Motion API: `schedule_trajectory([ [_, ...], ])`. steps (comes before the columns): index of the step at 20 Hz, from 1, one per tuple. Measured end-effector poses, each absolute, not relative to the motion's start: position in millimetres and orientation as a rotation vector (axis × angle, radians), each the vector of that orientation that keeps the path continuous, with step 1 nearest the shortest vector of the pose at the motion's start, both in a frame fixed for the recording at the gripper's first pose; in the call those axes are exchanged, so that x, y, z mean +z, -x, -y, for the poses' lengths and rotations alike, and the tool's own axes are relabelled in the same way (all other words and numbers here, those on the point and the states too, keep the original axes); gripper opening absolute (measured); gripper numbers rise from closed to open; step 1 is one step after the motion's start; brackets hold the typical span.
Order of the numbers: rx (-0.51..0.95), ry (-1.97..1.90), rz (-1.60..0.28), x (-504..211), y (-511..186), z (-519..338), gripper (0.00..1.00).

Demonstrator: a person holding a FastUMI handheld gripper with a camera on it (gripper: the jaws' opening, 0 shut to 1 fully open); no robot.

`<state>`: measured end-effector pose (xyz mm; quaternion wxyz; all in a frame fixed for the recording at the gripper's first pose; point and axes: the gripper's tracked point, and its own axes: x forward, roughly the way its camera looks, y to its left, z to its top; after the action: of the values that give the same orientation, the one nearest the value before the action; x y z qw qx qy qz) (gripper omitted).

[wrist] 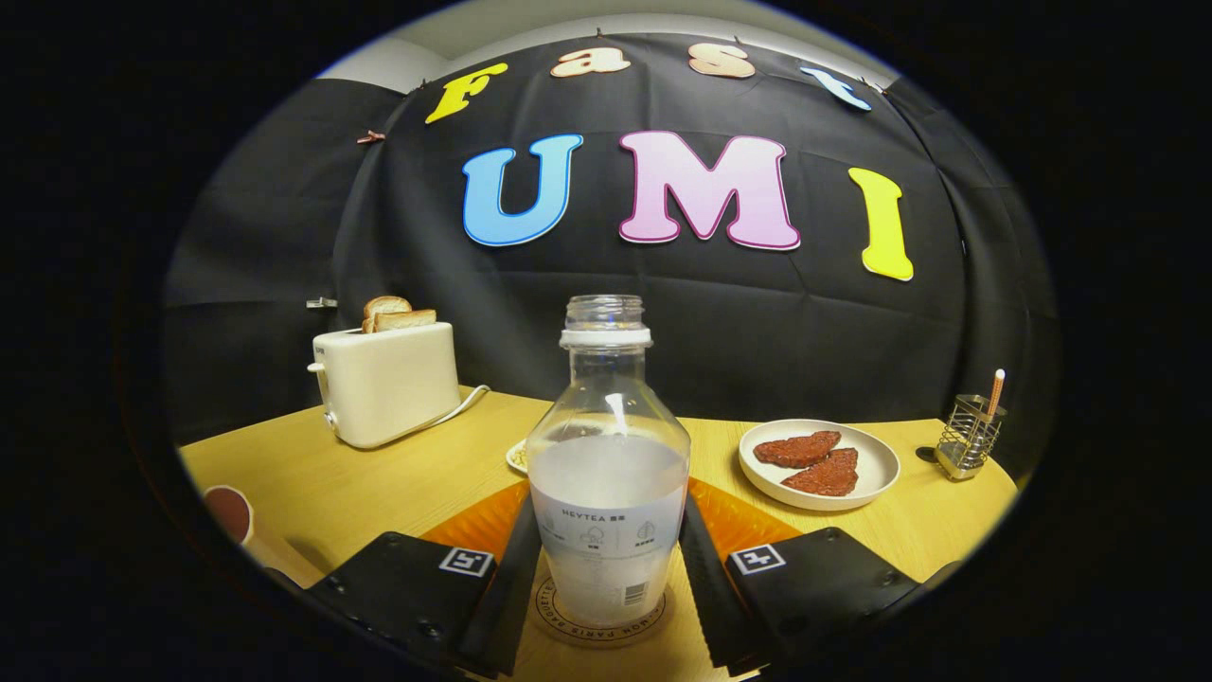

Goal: Take the bottle from table, then pour the juice into the cup, finally place the bottle on the coaster

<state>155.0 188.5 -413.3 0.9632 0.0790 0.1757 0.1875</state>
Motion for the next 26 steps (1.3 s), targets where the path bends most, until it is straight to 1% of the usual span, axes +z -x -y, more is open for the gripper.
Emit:
schedule_trajectory([
  [4,0.381,-0.187,-0.376,-415,-153,-191,0.78],
  [6,0.375,-0.195,-0.394,-418,-151,-190,0.89],
  [7,0.373,-0.187,-0.389,-417,-151,-190,0.96],
  [8,0.369,-0.177,-0.383,-415,-151,-188,0.97],
  [16,0.359,-0.174,-0.344,-387,-140,-173,0.98],
  [23,0.361,-0.147,-0.293,-333,-113,-148,0.97],
  [26,0.354,-0.157,-0.283,-298,-95,-137,0.97],
])
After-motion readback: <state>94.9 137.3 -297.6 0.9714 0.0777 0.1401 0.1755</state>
